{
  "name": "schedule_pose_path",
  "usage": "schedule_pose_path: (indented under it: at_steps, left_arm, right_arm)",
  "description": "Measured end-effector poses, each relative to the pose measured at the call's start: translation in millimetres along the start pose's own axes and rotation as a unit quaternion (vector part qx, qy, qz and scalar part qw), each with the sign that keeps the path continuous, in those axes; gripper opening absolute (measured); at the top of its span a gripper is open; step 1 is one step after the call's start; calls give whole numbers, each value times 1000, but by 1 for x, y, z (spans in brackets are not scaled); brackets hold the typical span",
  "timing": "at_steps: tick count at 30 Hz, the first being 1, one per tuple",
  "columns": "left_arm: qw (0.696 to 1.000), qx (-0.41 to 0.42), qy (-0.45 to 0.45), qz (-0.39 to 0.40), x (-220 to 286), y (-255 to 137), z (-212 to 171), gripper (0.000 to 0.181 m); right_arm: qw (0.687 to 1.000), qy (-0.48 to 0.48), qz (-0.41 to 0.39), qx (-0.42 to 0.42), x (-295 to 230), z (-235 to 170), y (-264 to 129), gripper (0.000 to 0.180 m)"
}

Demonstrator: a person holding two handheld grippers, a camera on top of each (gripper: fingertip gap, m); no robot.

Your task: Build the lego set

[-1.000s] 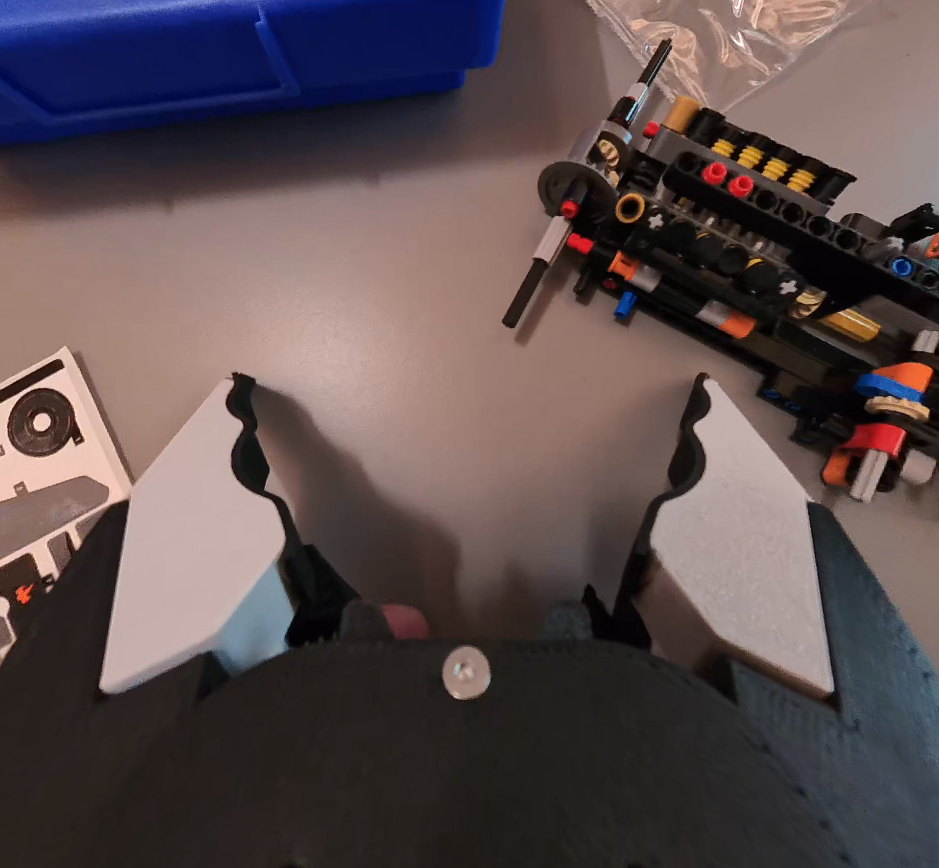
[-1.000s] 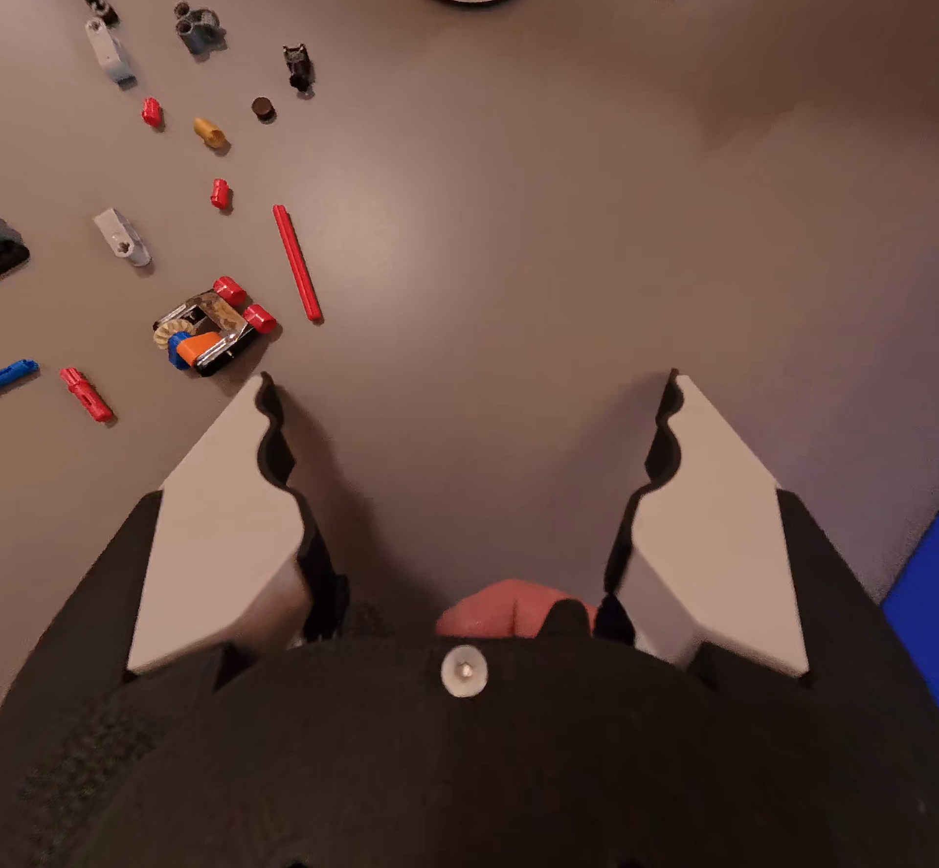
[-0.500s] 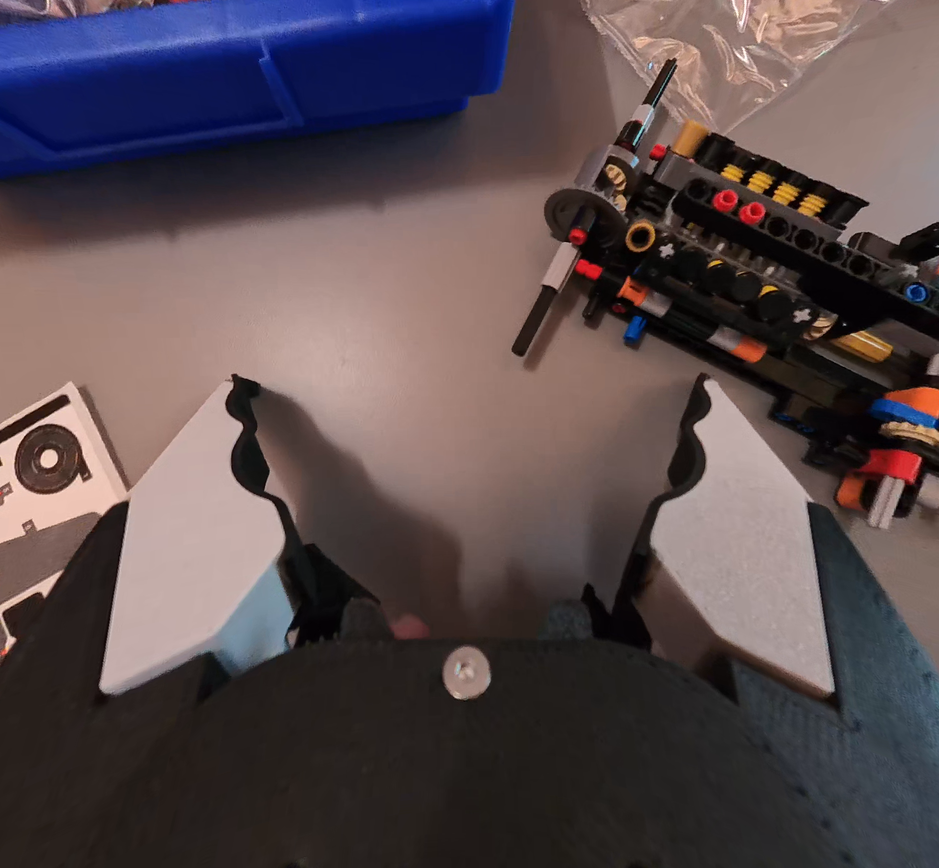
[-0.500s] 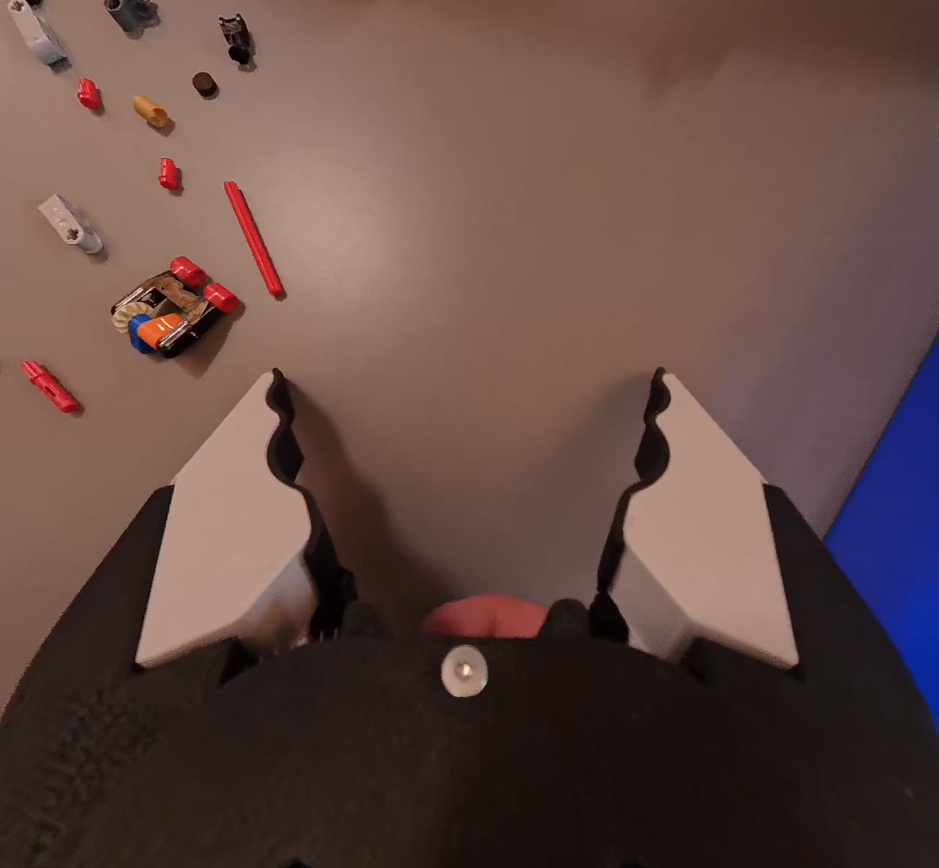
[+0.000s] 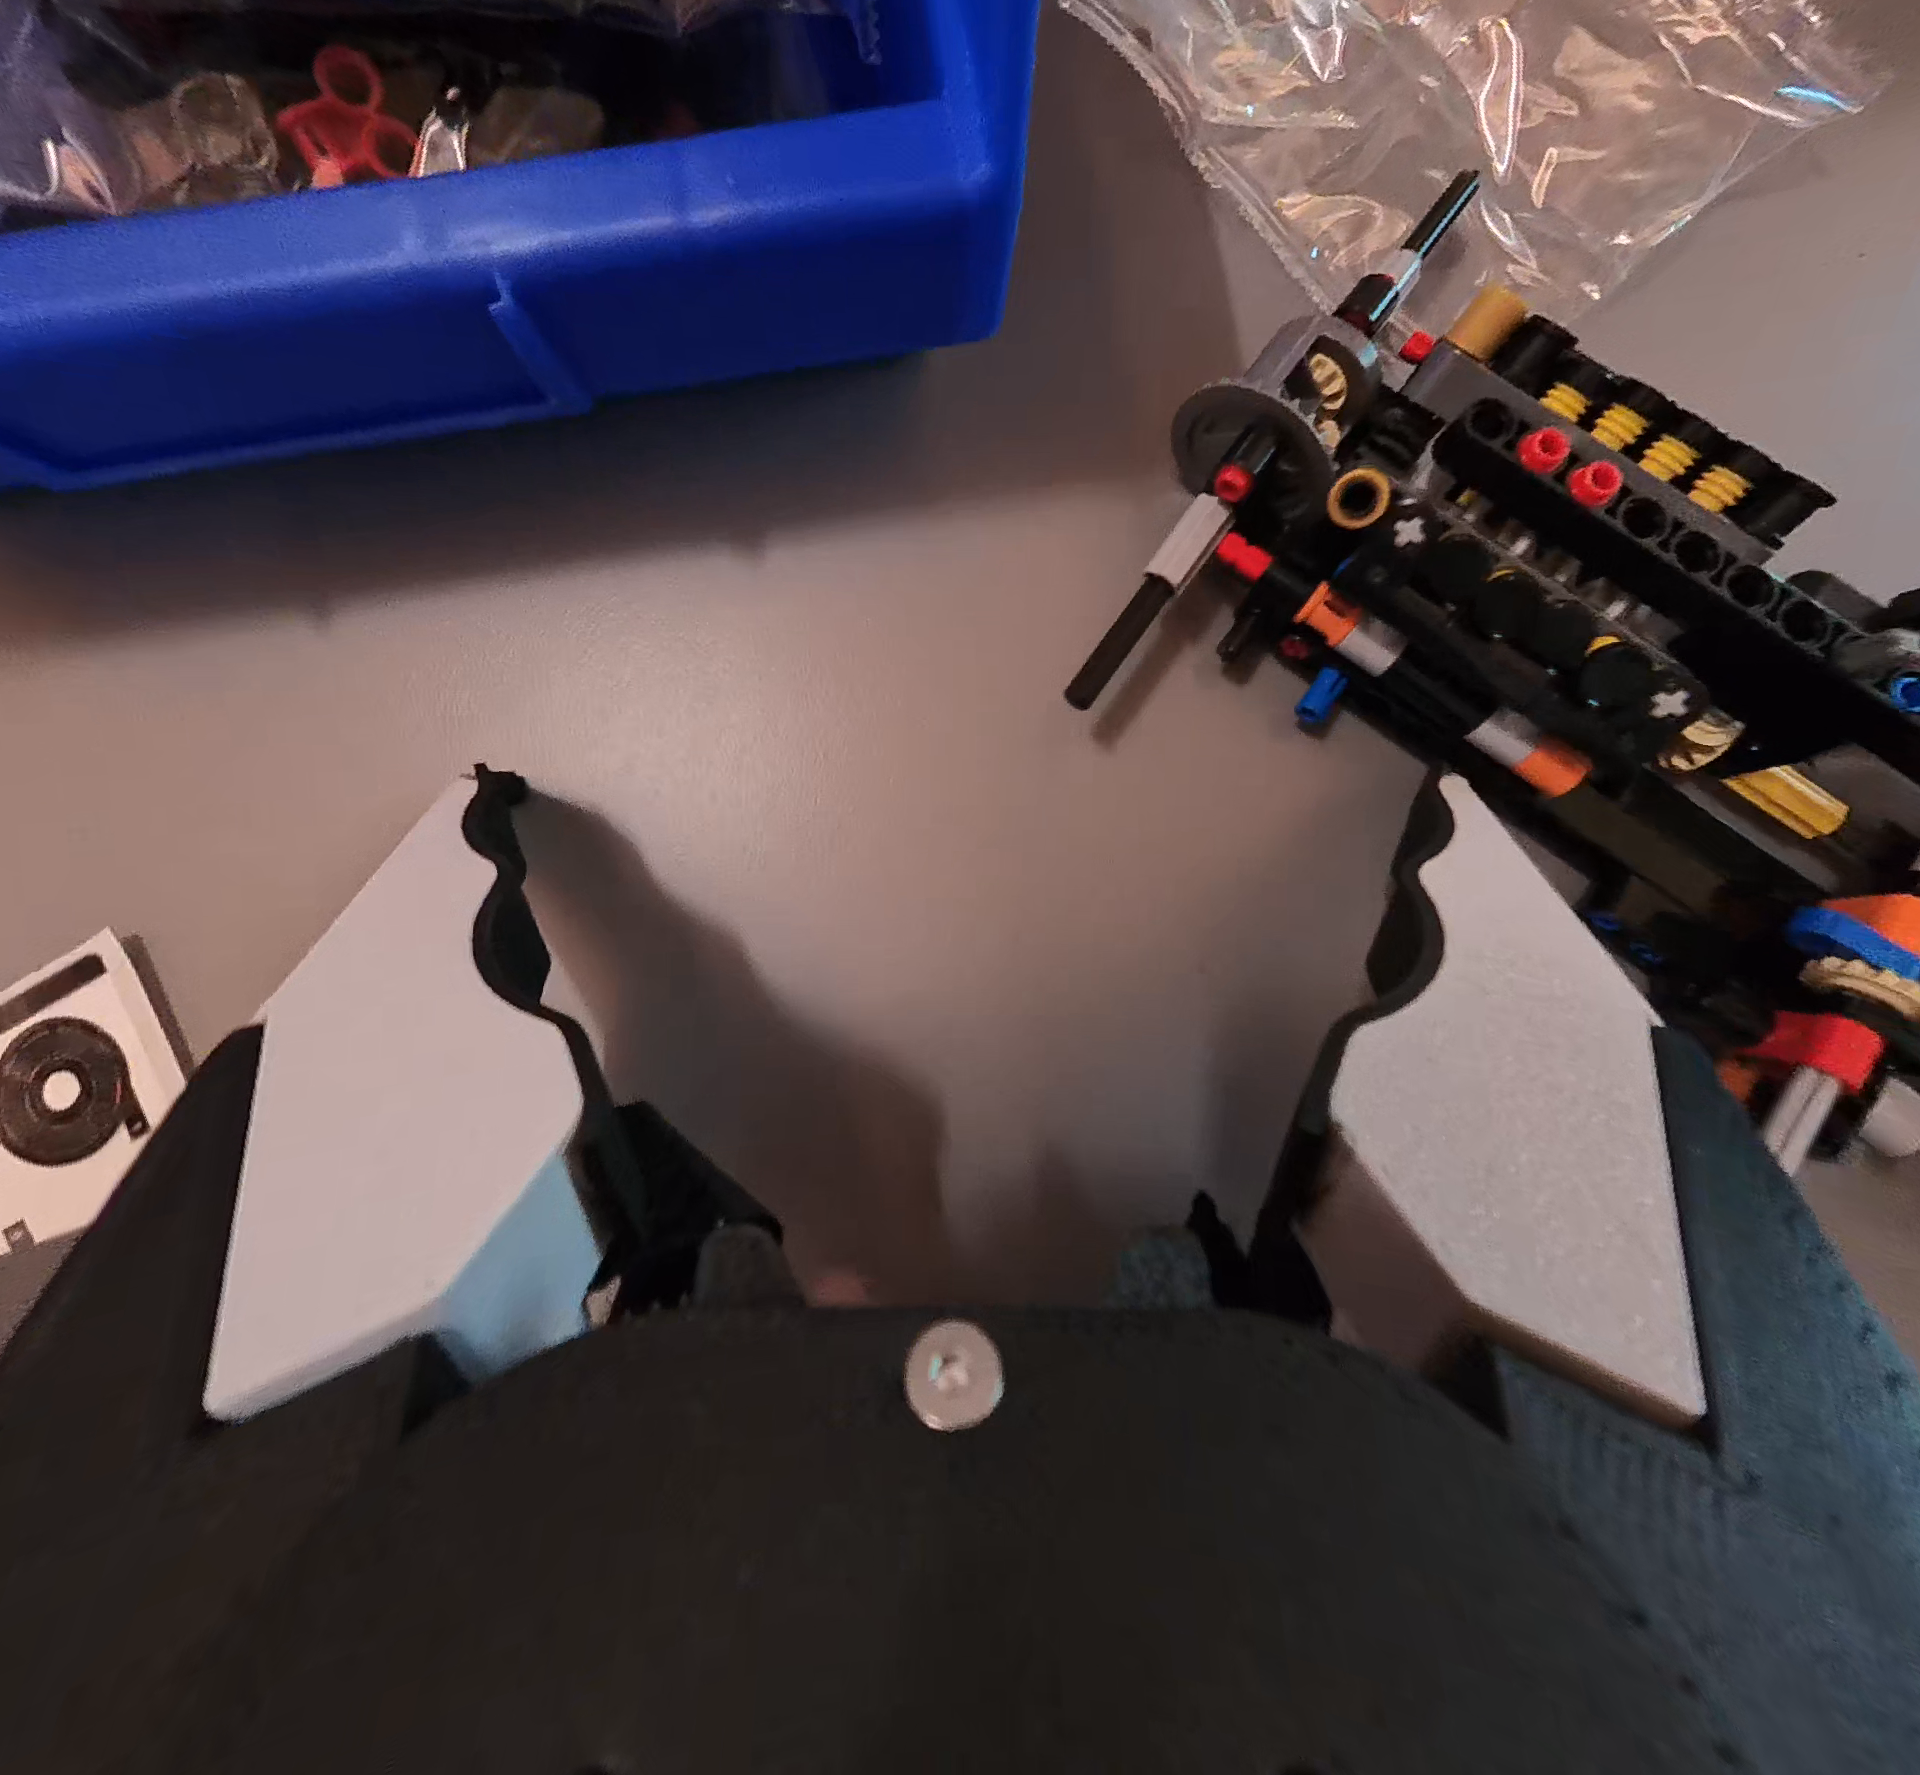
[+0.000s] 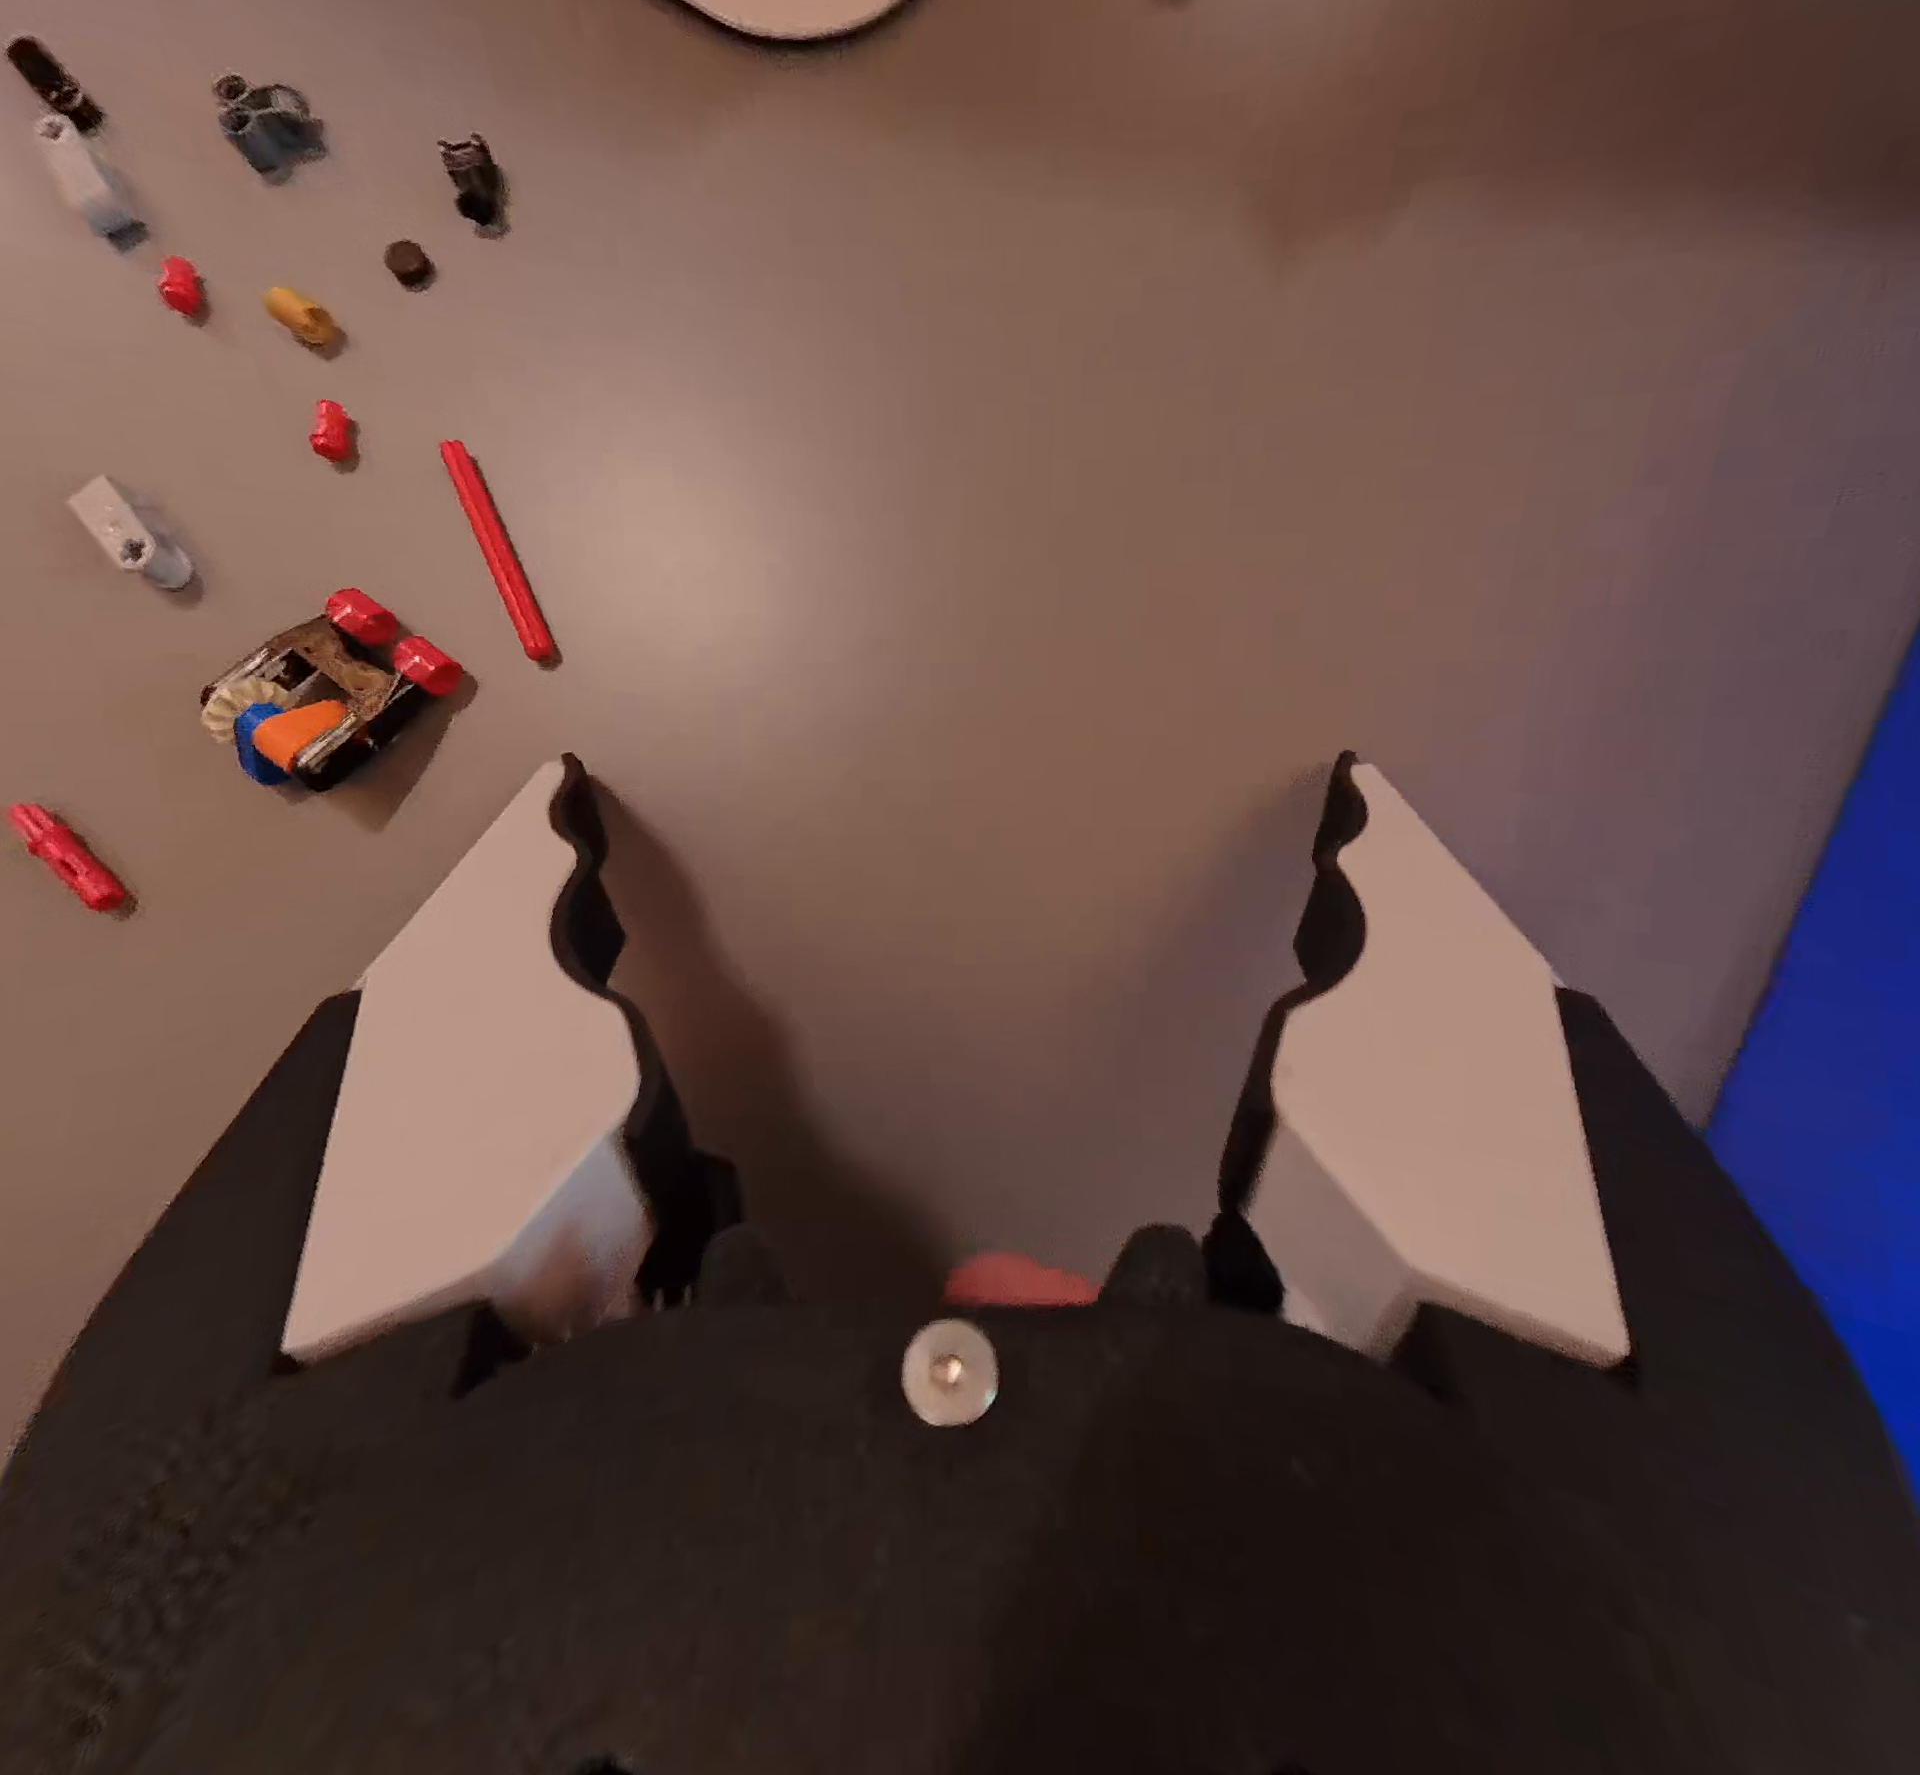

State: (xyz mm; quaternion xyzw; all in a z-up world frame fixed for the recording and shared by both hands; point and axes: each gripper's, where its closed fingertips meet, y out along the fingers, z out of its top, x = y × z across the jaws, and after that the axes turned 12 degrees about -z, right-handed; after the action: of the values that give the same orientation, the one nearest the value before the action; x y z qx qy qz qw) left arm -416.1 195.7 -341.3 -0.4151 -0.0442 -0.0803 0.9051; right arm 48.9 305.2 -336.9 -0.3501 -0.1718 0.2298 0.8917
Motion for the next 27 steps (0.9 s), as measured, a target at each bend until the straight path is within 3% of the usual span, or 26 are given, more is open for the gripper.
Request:
schedule_pose_path:
  at_steps: [11,27]
  left_arm:
    - [1000,1,-5,3,0,-1,-1,158]
    - [1000,0,-4,3,0,-1,-1,158]
  right_arm:
    - [1000,7,-9,-14,-3,-5,1,154]
    - [1000,9,-8,-15,-3,-5,1,154]
